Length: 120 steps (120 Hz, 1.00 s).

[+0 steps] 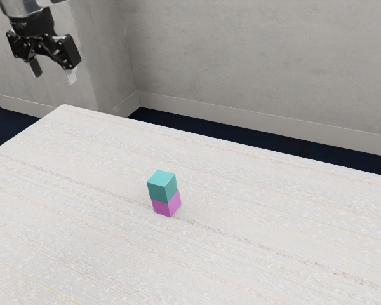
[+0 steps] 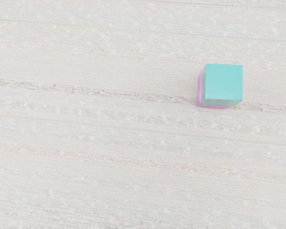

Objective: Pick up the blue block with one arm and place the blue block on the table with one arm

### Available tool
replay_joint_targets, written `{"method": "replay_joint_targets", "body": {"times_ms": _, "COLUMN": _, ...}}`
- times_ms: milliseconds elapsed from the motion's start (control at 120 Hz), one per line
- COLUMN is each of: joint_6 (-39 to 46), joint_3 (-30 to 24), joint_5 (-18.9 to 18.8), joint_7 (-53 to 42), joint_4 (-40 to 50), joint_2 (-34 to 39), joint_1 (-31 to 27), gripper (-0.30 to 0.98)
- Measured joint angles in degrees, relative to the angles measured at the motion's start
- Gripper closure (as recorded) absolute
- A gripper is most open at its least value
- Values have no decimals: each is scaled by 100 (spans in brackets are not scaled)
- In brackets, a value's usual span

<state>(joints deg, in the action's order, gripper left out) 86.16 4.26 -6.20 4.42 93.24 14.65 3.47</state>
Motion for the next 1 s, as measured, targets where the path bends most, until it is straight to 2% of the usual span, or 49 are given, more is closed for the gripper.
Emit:
{"method": "replay_joint_targets", "body": {"times_ms": 75, "joint_6": -43, "joint_3": 2, "joint_5": -38, "joint_7": 104, "joint_4": 26, "joint_2": 4, "joint_1": 17, "gripper": 0}}
{"method": "replay_joint_targets", "body": {"times_ms": 208, "joint_6": 328, "joint_3": -21, "joint_5": -67, "joint_7": 260, "joint_4": 152, "joint_2": -317, "joint_1": 505, "gripper": 0}}
{"method": "replay_joint_targets", "body": {"times_ms": 275, "joint_6": 509, "joint_3": 150, "joint_5": -65, "joint_7": 346, "joint_4": 192, "joint_2": -648, "joint_1": 938, "gripper": 0}}
{"method": "replay_joint_targets", "body": {"times_ms": 375, "joint_6": 1372, "joint_3": 270, "joint_5": -29, "joint_7": 515, "joint_4": 812, "joint_2": -942, "joint_1": 1130, "gripper": 0}}
{"method": "replay_joint_targets", "body": {"times_ms": 500, "joint_6": 2389, "joint_3": 308, "joint_5": 264, "joint_7": 800, "joint_4": 1375, "joint_2": -1099, "joint_1": 1098, "gripper": 0}}
{"method": "replay_joint_targets", "body": {"times_ms": 617, "joint_6": 3003, "joint_3": 312, "joint_5": 543, "joint_7": 1130, "joint_4": 1680, "joint_2": -1198, "joint_1": 1026, "gripper": 0}}
{"method": "replay_joint_targets", "body": {"times_ms": 783, "joint_6": 3489, "joint_3": 312, "joint_5": 857, "joint_7": 1515, "joint_4": 1726, "joint_2": -1750, "joint_1": 872, "gripper": 0}}
{"method": "replay_joint_targets", "body": {"times_ms": 1000, "joint_6": 3853, "joint_3": 300, "joint_5": 920, "joint_7": 1769, "joint_4": 1782, "joint_2": -2050, "joint_1": 885, "gripper": 0}}
